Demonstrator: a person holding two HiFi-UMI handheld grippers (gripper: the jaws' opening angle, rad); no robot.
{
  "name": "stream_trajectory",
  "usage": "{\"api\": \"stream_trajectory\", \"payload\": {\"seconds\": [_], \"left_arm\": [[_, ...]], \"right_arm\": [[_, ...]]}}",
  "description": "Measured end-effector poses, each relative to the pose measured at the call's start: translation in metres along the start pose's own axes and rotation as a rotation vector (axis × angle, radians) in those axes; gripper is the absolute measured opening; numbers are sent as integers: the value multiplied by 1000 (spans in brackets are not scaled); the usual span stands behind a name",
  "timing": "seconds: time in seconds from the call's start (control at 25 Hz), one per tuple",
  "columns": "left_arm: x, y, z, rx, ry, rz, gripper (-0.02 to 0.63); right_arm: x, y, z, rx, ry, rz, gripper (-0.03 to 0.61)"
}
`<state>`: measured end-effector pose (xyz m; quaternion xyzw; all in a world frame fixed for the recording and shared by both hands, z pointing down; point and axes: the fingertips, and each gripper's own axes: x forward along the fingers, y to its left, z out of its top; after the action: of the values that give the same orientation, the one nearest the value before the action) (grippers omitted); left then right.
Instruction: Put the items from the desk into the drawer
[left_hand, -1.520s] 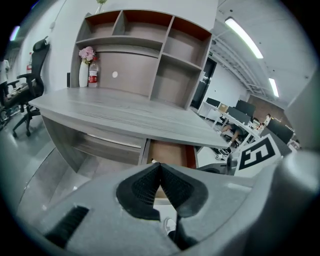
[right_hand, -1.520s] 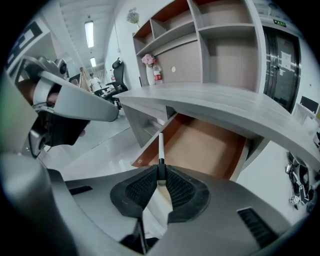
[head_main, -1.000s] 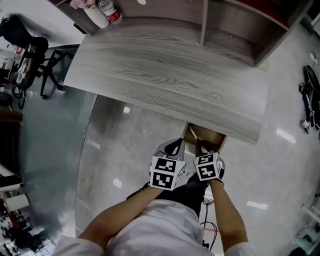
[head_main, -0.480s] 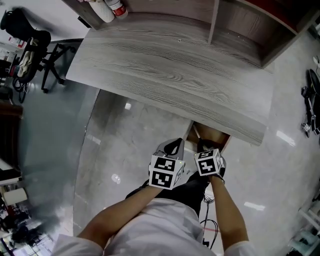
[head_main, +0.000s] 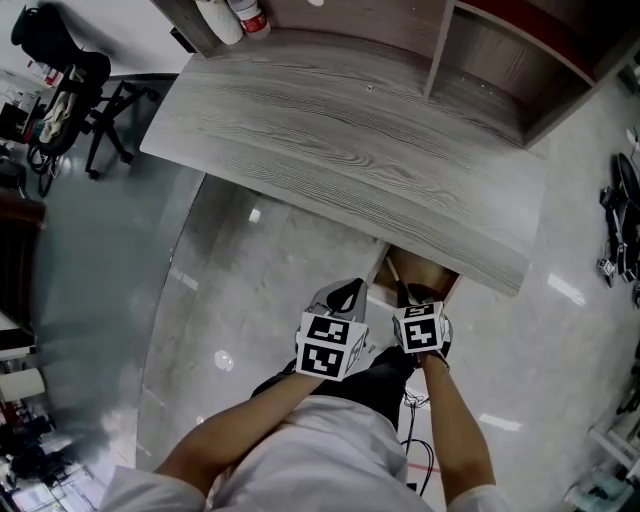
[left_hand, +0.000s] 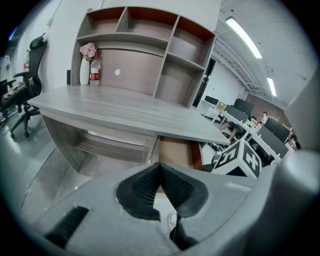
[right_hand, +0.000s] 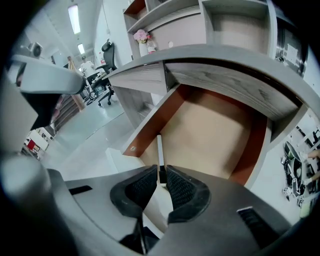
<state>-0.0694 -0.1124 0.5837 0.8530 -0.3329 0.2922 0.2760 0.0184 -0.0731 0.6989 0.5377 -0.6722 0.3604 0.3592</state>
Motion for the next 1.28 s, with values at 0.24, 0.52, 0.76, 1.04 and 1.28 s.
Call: {"api": "stream_trajectory", "payload": {"seconds": [0.24, 0.52, 0.76, 1.04, 1.28], "left_arm": [[-8, -6, 10, 20, -16, 7, 2], [-23, -27, 31, 14, -52, 9, 2], [-31, -53, 45, 23, -72, -16, 2], [-36, -94, 62, 67, -106, -52, 2], [-46, -118, 76, 87, -156, -67, 2]], "right_arm": [[-33, -1, 13, 59, -66, 8, 48], [-91, 1, 38, 104, -175, 35, 35], [-137, -1, 64, 106, -277, 52, 26], [-189, -6, 83, 113, -390, 64, 18], [-221, -10, 96, 103, -484, 46, 6]]}}
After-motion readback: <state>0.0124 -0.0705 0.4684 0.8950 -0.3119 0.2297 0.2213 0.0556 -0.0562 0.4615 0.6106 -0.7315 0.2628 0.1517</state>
